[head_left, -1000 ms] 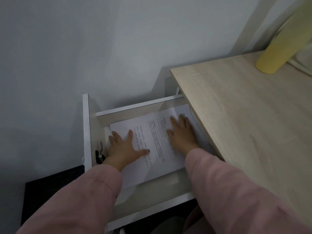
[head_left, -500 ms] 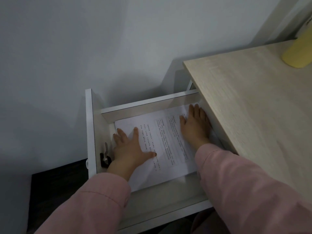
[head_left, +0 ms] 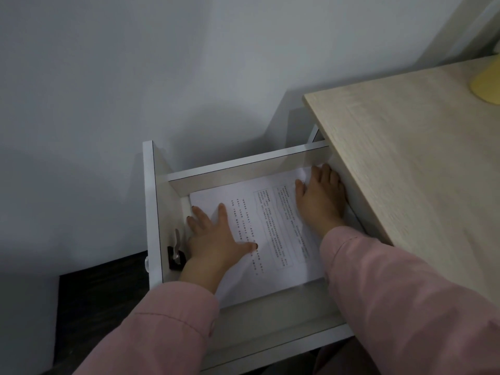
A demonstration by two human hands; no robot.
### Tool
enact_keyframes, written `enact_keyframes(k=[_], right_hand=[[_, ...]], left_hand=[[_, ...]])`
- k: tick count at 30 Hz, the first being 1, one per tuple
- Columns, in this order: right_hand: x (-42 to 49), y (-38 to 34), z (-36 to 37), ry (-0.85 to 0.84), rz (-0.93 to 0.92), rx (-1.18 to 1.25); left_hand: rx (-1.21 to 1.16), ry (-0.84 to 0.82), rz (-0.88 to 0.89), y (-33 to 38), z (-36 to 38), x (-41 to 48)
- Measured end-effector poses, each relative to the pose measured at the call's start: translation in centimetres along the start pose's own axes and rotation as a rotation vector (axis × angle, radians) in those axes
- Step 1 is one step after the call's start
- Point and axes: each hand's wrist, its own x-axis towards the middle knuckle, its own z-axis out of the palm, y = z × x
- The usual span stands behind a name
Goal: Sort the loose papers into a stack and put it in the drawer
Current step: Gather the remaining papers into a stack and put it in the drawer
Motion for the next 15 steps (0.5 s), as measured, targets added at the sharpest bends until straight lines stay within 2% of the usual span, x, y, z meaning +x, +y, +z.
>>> enact_keyframes(k=[5, 8, 10, 12, 14, 15], right_hand=[[-0.2, -0.6, -0.7, -0.134, 0.027, 0.060], [-1.9, -1.7, -2.5, -0.259, -0.099, 0.128], [-3.8, -2.2, -4.5, -0.245, -0.289, 0.199], [-5.8, -2.0, -6.9, -0.126, -0.470, 0.244], [-7.1, -1.0, -9.0, 0.046, -0.567, 0.245], [-7.6, -0.2, -9.9, 0.110, -0.573, 0.239]], left_hand=[[0.024, -0.007, -0.011, 0.1, -0.1, -0.2], [0.092, 0.072, 0.028, 0.4, -0.6, -1.1], [0.128, 0.279, 0.143, 0.2, -1.1, -2.4], [0.101, 0.577, 0.266, -0.8, -1.7, -3.8], [0.037, 0.778, 0.283, -1.8, -2.2, -5.1], [0.007, 0.816, 0.258, -2.2, -2.5, -5.8]])
